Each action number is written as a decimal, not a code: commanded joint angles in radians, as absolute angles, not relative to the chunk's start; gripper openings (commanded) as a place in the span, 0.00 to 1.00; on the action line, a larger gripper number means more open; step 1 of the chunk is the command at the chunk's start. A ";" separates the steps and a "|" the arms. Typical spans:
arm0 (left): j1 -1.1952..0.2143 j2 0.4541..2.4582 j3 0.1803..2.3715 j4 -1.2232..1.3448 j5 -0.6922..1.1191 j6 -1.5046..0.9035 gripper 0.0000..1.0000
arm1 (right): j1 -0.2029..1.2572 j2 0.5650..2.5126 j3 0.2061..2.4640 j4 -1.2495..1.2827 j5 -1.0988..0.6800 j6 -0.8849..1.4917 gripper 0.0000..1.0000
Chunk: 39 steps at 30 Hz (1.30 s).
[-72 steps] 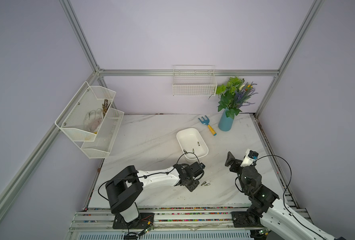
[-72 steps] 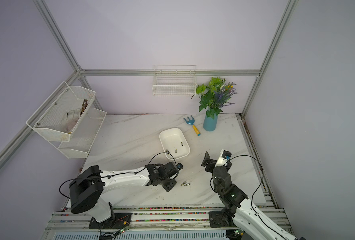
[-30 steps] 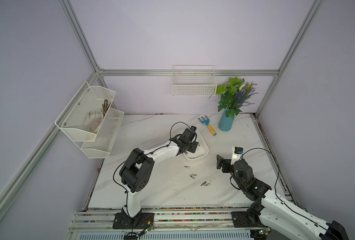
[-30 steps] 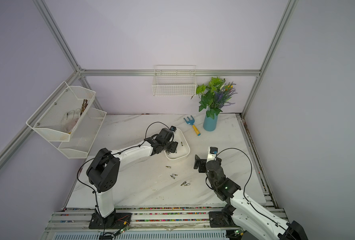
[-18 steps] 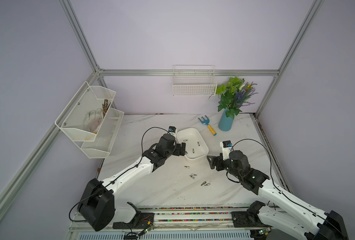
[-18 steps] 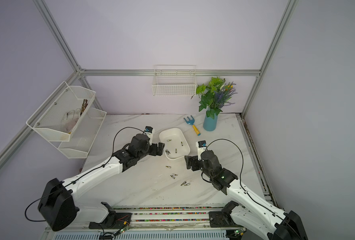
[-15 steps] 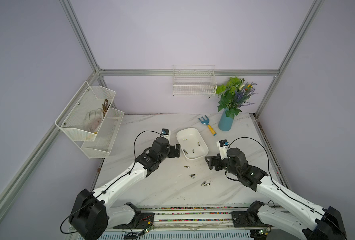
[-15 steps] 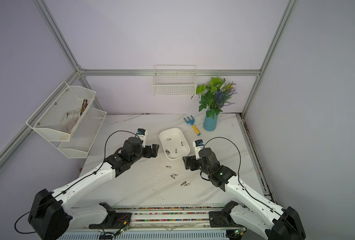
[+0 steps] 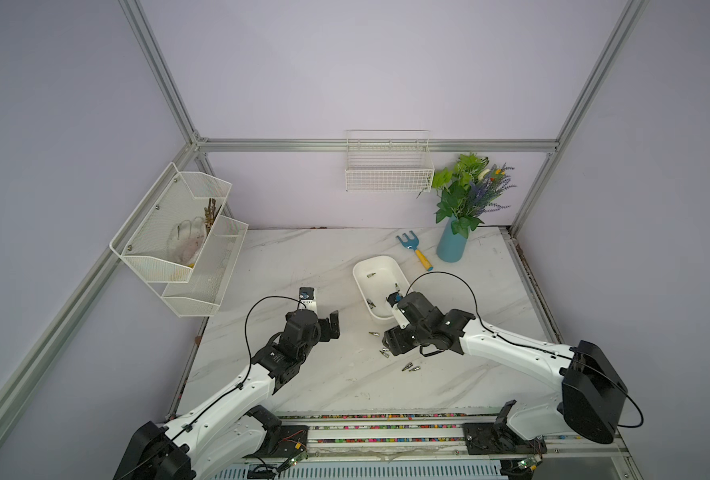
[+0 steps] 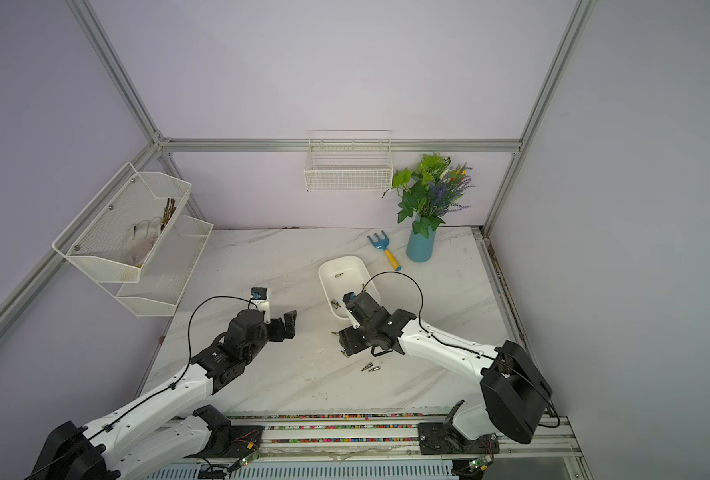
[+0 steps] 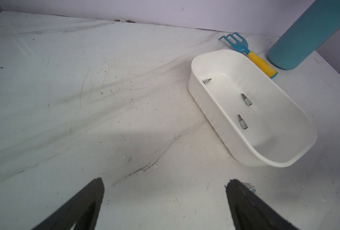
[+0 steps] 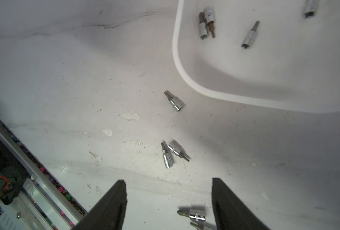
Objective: Put the bit on the desktop into the storage box
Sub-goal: Pick up the screwdriver bit from the center of the board.
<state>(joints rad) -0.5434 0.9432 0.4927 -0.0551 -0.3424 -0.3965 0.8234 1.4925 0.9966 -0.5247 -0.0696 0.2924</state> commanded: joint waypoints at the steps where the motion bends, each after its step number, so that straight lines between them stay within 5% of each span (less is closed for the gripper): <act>1: -0.537 0.911 0.491 0.007 -0.415 -0.373 1.00 | 0.847 1.579 1.058 -0.626 -0.079 0.256 0.54; 39: -0.533 0.930 0.491 0.007 -0.432 -0.370 1.00 | 0.914 1.825 1.175 -0.692 -0.016 0.210 0.34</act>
